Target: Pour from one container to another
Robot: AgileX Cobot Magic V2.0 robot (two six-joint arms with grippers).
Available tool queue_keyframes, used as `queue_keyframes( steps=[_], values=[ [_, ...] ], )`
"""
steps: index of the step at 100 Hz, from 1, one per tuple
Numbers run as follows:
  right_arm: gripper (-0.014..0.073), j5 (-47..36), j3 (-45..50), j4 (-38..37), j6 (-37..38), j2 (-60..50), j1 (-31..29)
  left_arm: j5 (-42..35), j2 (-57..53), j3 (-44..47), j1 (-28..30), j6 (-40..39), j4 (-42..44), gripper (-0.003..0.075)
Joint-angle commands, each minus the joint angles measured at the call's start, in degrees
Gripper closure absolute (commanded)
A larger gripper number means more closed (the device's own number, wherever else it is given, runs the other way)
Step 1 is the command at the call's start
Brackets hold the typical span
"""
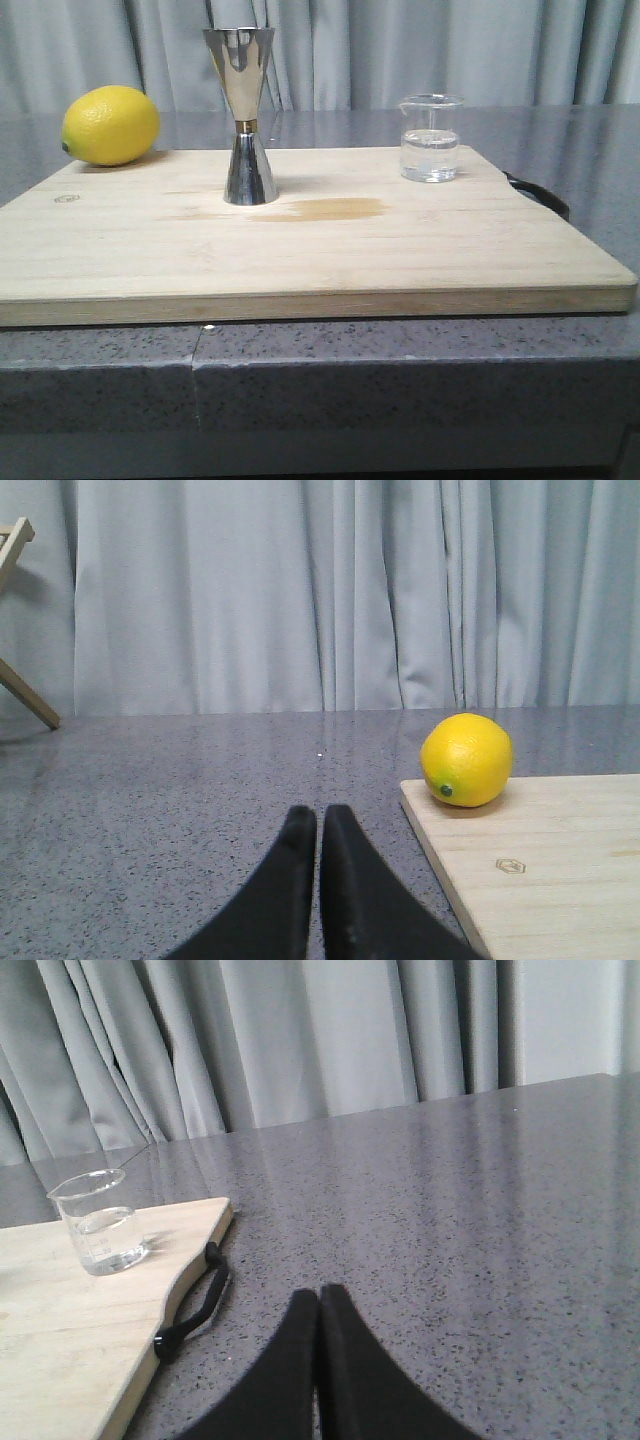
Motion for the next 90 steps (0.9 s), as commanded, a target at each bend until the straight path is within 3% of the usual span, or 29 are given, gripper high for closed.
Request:
queue_keyframes(
  steps=[1,69,90],
  values=[
    [0.0669,-4.2,1.3,-0.2,-0.1,-0.9,-0.3,-4.2,-1.5,2.0,0.2,-0.4,-0.2,0.0739],
    [0.0669,-4.2,1.3,-0.2,-0.1,-0.9,-0.3,-4.2,-1.5,2.0,0.2,-0.4,-0.2,0.0739],
    [0.0669,-4.2,1.3,-0.2,-0.1,-0.9,-0.3,-4.2,-1.5,2.0,0.2,2.8,4.1,0.0739]
  ],
)
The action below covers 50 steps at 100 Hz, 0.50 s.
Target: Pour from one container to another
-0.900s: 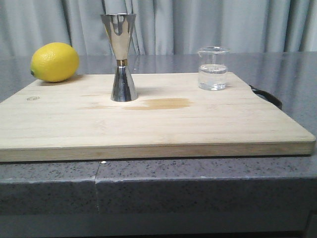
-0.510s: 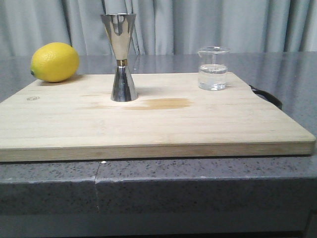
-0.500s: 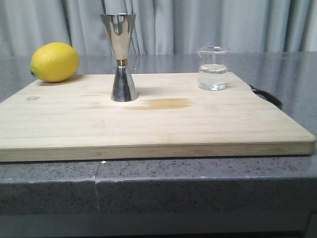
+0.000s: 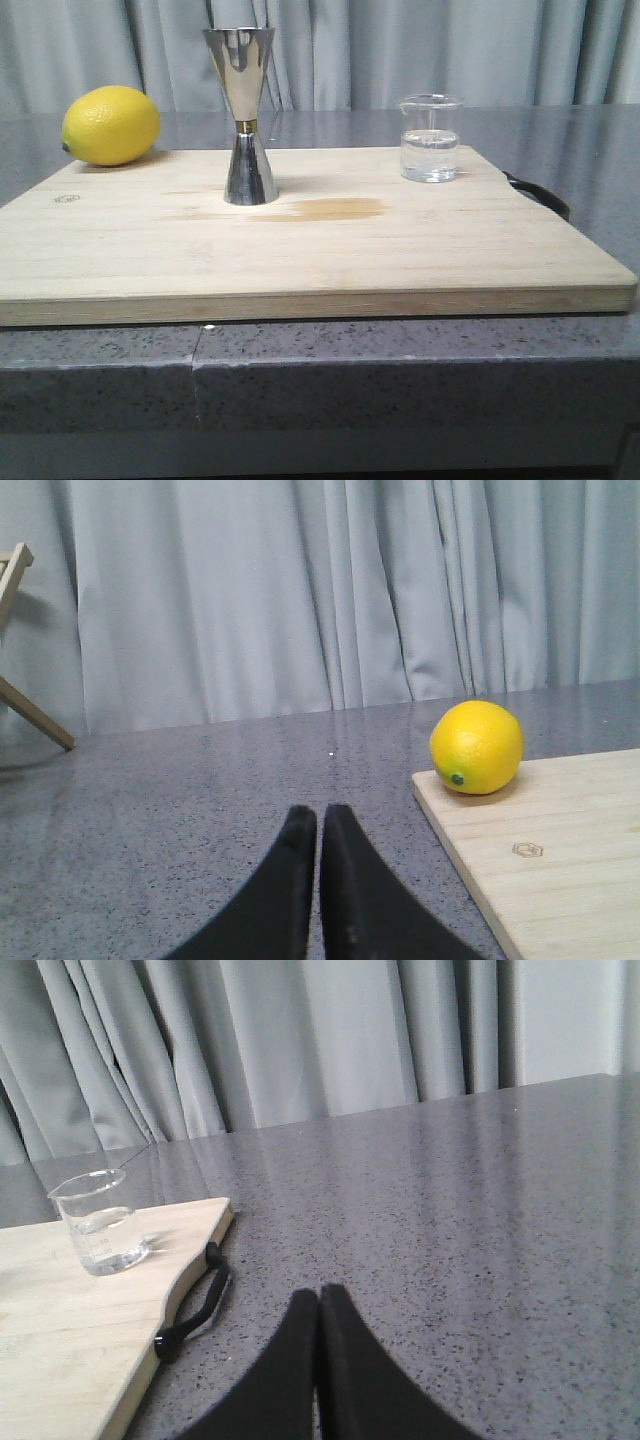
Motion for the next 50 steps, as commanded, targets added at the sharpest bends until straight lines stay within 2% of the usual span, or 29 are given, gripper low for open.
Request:
queue_keyframes(
  steps=[1,39,50],
  values=[
    [0.0669,-4.3,1.3,-0.2,-0.1,-0.9,-0.3,-4.2,-1.5,2.0,0.2,0.4,0.6,0.0739],
    [0.0669,-6.9,1.3,-0.2,-0.1,-0.9,-0.3,-4.2,-1.5,2.0,0.2,0.4,0.6,0.0739],
    [0.0669,-9.3,1.3,-0.2,-0.1,-0.9,-0.3,-6.6,-1.5,2.0,0.2,0.3,-0.3,0.0739]
  ],
)
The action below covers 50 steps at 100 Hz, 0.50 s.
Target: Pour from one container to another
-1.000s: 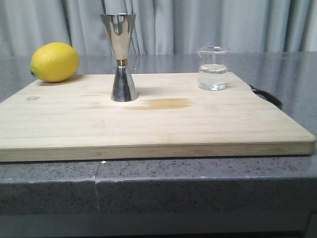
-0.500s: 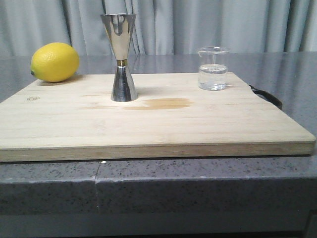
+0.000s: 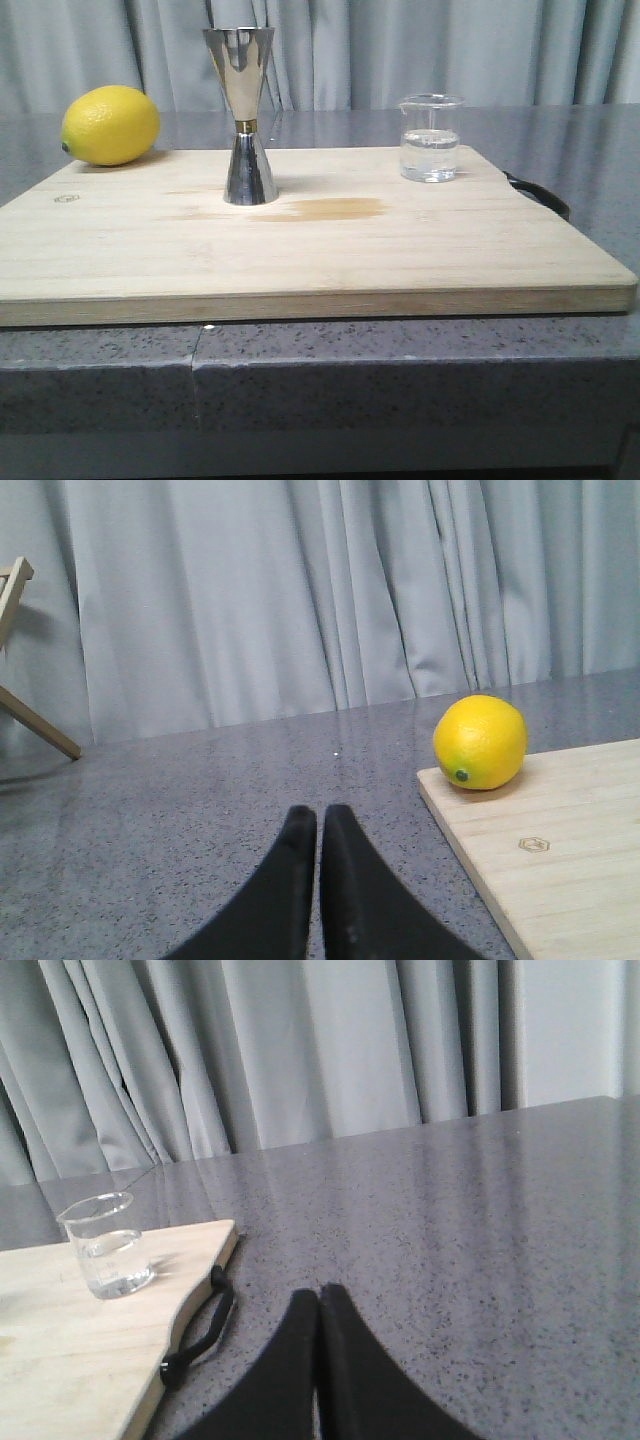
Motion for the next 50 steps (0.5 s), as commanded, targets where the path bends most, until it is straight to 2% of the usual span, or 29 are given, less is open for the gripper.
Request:
queue_keyframes(
  steps=[1,11,21,31,37,42,44,50],
  values=[
    [0.0669,-7.1,1.3,-0.2,-0.2,-0.9,-0.3,-6.3,-1.5,2.0,0.2,-0.3,-1.2,0.0739],
    [0.0669,-10.4,1.3,0.5,-0.1,-0.9,-0.3,-8.1,-1.5,2.0,0.2,-0.4,-5.0,0.0739],
    [0.0669,-13.7,1.3,4.6,2.8,-0.9,-0.3,-10.2,-1.5,2.0,0.2,-3.0,-11.6,0.074],
    [0.0669,-14.4,0.5,7.0,11.2,-0.9,-0.3,-13.3,-1.5,1.9,0.2,-12.7,-22.4,0.074],
    [0.0669,-11.8,-0.9,7.3,17.7,-0.9,-0.3,-14.1,-1.5,1.1,0.1,-20.4,-27.7,0.074],
    [0.0669,-7.4,-3.1,7.3,22.8,-0.9,-0.3,-13.5,-1.5,-0.3,0.1,-27.2,-28.5,0.074],
    [0.0669,-4.9,-4.3,7.3,23.6,-0.9,-0.3,-12.9,-1.5,-0.9,0.0,-30.6,-28.5,0.074],
    [0.0669,4.0,-9.1,7.3,24.2,-0.4,-0.2,-10.8,-1.4,-3.2,-0.4,-34.3,-28.4,0.074]
  ],
)
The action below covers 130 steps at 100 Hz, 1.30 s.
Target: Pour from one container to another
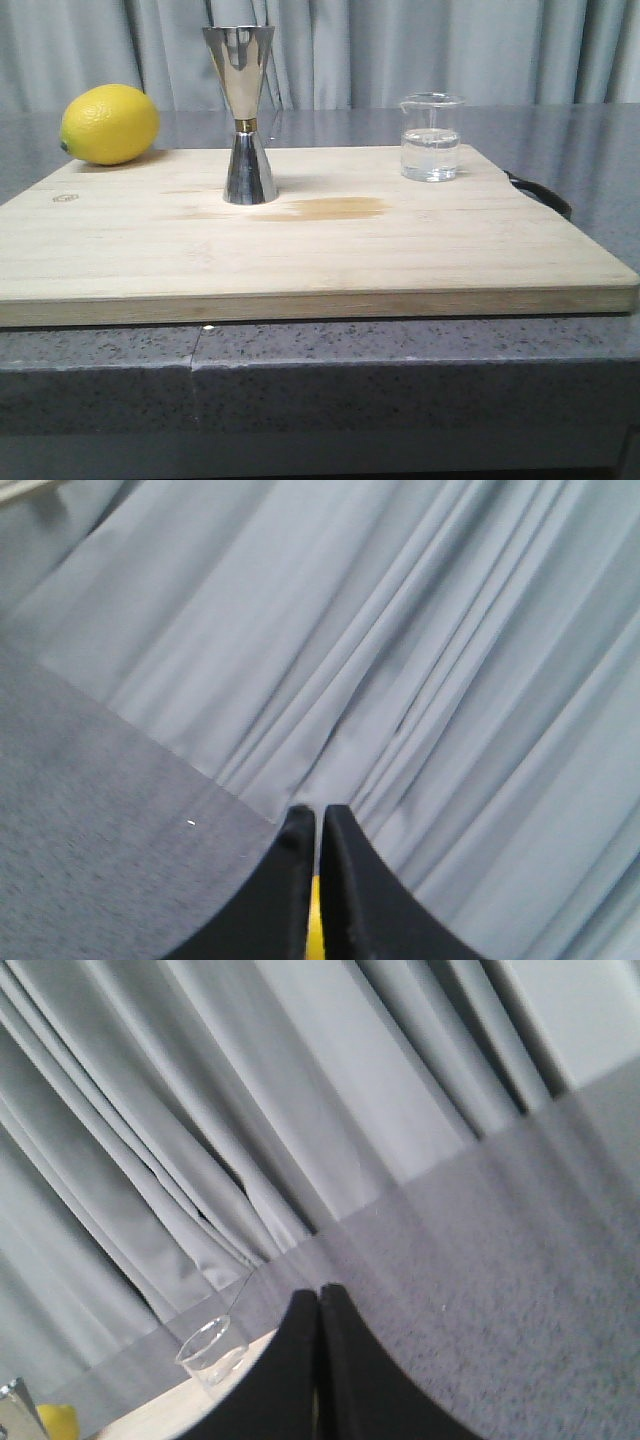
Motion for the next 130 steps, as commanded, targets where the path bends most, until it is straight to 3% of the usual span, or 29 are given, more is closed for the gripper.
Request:
queue_keyframes(
  steps=[1,8,15,29,44,55,64,77,89,101,106,112,130],
  values=[
    [0.0669,8.4,-7.5,0.1,4.0,-0.1,-0.2,-1.2,-1.3,-3.2,-0.7,-7.8,-1.7,0.074],
    [0.0669,20.6,-13.7,-0.5,2.7,3.0,-0.2,4.7,0.4,-7.2,-1.9,-7.8,-0.8,0.074],
    [0.0669,29.3,-19.3,-0.5,-4.9,7.8,-0.1,10.9,3.5,-11.5,-3.7,-7.8,3.0,0.074],
    [0.0669,32.4,-27.5,-0.5,-19.5,18.7,-0.1,15.2,13.3,-17.8,-8.7,-4.8,11.4,0.074],
    [0.0668,29.3,-32.0,-0.5,-27.3,29.7,-0.1,12.6,25.8,-21.3,-16.8,1.2,19.8,0.0739],
    [0.0648,27.3,-33.4,-0.5,-28.3,36.4,-0.1,9.6,36.0,-22.4,-23.3,1.9,27.6,0.0739],
    [0.0568,24.8,-33.9,-0.5,-28.3,40.0,-0.1,3.1,44.3,-22.4,-27.1,1.9,35.1,0.0738],
    [0.039,23.2,-33.9,0.0,-28.3,42.5,-0.1,-9.8,55.7,-22.4,-29.2,1.9,37.5,0.0726],
    [0.0313,23.2,-33.9,0.1,-28.3,42.8,-0.1,-23.2,65.0,-22.4,-29.1,2.1,37.5,0.0573],
    [0.0315,23.2,-33.9,0.1,-28.3,42.8,-0.1,-31.8,72.3,-22.7,-29.1,2.1,37.3,0.0288],
    [0.0315,23.1,-33.9,0.1,-28.3,42.8,-0.1,-33.2,75.0,-23.3,-29.1,2.1,37.3,0.0213],
    [0.0315,23.1,-33.9,0.1,-28.3,42.8,-0.1,-33.7,78.0,-24.6,-29.1,2.2,37.3,0.0181],
    [0.0315,23.1,-33.9,0.1,-28.3,42.8,-0.1,-37.1,83.5,-28.9,-29.1,7.7,37.3,0.0185]
  ],
)
